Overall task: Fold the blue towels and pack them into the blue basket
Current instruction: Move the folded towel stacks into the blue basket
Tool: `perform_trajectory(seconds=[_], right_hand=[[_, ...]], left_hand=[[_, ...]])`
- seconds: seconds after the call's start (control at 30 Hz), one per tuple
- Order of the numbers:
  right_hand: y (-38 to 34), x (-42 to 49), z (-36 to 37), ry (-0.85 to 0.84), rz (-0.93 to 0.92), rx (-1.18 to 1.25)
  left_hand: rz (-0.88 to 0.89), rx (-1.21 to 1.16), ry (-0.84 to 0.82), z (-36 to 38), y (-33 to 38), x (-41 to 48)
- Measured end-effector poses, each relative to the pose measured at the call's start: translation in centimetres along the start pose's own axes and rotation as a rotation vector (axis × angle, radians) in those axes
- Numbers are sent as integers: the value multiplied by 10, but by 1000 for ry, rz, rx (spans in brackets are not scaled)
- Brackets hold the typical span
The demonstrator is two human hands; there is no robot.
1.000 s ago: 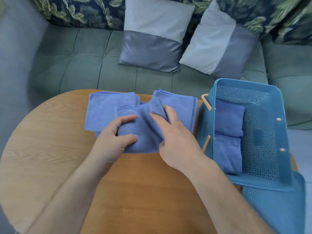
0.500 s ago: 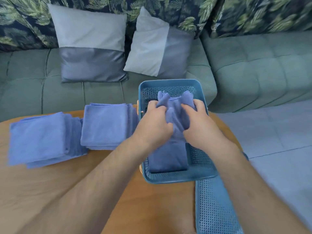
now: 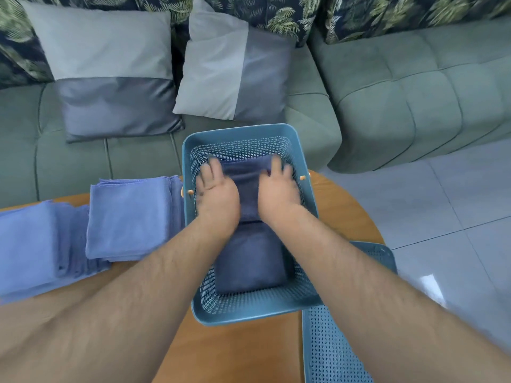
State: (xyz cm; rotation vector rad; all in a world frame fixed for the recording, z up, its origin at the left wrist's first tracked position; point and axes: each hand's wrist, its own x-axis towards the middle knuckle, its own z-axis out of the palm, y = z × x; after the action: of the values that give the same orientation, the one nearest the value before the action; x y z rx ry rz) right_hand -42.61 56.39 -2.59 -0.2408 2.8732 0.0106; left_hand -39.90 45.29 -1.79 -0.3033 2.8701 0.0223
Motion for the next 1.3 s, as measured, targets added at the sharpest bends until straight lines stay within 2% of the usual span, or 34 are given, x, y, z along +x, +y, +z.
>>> perform_trajectory(seconds=[0.07, 0.1, 0.17, 0.23, 0.33, 0.47, 0.57, 0.7, 0.77, 0.83, 0.97, 1.07, 1.17, 1.23, 1.3], right_hand=[[-8, -6, -4, 172, -121, -93], [-9, -8, -1, 143, -213, -75], [-7, -11, 1, -129, -266, 13], [1, -8, 3, -351, -199, 43], [3, -1, 14, -428, -188, 36], [-2, 1, 7, -469, -174, 10], [0, -9, -2, -333, -194, 34], [-2, -53, -19, -73, -159, 87], [-7, -80, -28, 27, -163, 145], [-19, -100, -38, 179, -173, 191], [-66, -113, -60, 409, -204, 282], [-118, -116, -66, 394, -321, 312], [-170, -115, -47, 286, -397, 275], [-194, -109, -34, 173, -344, 231], [-204, -99, -23, -53, -247, 165]], left_hand=[[143, 99, 117, 1, 1, 0], [183, 100, 103, 2, 2, 2], [177, 66, -16, -1, 2, 7], [123, 49, -109, 1, -3, 14], [64, 45, -267, 13, -8, 22], [61, 80, -361, 7, 0, 28], [146, 139, -288, -13, 0, 13], [293, 156, 96, -29, -26, -33], [309, 23, 275, -35, -42, -53], [265, -94, 384, -40, -63, -70], [105, -284, 473, -42, -121, -89], [-9, -280, 367, -22, -169, -90], [-111, -348, 160, -6, -203, -89], [-189, -413, 3, 2, -217, -84], [-246, -485, -134, 9, -224, -78]])
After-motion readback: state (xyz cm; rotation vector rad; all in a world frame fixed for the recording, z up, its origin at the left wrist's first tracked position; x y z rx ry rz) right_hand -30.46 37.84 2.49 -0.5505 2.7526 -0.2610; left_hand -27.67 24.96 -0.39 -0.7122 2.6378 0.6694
